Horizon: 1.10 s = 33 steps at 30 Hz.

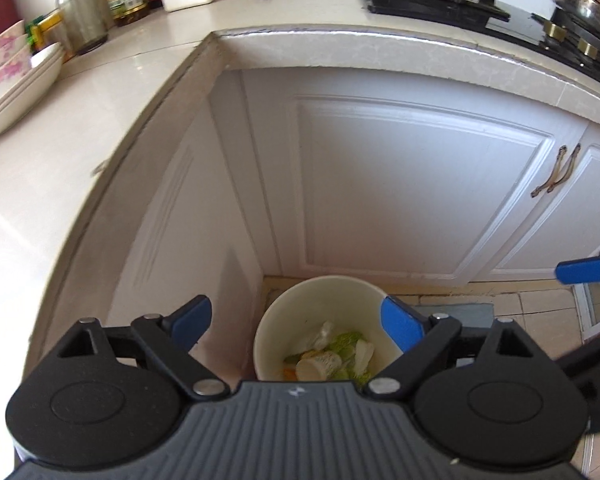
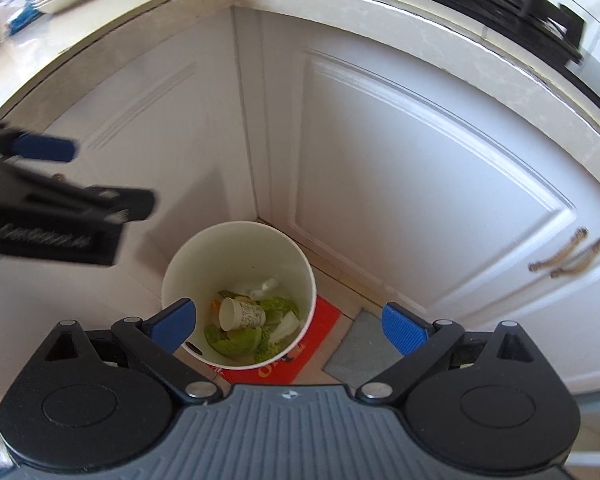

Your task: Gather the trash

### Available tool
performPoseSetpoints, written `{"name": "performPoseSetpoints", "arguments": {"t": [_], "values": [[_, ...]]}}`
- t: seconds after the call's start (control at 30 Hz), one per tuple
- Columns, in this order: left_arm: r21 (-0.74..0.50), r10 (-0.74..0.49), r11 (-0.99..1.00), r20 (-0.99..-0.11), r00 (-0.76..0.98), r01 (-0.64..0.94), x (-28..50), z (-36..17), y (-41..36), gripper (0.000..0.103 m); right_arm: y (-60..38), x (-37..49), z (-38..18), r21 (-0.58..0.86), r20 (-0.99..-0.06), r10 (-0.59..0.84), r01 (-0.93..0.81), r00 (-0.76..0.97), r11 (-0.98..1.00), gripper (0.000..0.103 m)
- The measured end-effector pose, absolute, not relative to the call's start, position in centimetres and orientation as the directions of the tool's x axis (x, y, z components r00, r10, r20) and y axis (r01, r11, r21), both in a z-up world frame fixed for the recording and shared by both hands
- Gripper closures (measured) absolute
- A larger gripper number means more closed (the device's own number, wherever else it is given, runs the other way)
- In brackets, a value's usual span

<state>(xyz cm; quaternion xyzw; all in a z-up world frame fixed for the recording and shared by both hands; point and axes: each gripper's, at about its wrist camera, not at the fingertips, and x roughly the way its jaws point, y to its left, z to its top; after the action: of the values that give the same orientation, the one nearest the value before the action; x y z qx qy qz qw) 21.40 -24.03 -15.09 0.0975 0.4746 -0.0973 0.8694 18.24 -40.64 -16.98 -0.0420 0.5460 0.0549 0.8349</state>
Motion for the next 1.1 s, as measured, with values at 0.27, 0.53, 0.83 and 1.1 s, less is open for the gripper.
{"name": "performPoseSetpoints", "arguments": {"t": [0.27, 0.53, 0.83, 1.1], "values": [[0.059, -0.033, 0.982, -0.879, 0.475, 0.179, 18.2, -12.4, -22.0, 0.008, -40.5, 16.7, -14.0, -0.02, -0.927, -0.016, -0.008, 0.375, 1.0, 0.0], [0.064, -0.025, 0.982, -0.888, 0.459, 0.177, 17.0, -10.7, -21.3, 0.008, -39.9, 15.8, -11.4, -0.016, -0.914, -0.036, 0.052, 0.404, 0.999, 0.0], [0.054, -0.028, 0.984, -0.897, 0.442, 0.171, 16.6, -10.4, -20.7, 0.008, -39.4, 15.6, -10.6, -0.006, -0.908, -0.034, 0.069, 0.417, 0.998, 0.0], [0.048, -0.032, 0.984, -0.896, 0.443, 0.17, 16.5, -10.2, -20.4, 0.008, -38.9, 15.2, -10.3, -0.009, -0.904, -0.041, 0.076, 0.425, 0.997, 0.0]]}}
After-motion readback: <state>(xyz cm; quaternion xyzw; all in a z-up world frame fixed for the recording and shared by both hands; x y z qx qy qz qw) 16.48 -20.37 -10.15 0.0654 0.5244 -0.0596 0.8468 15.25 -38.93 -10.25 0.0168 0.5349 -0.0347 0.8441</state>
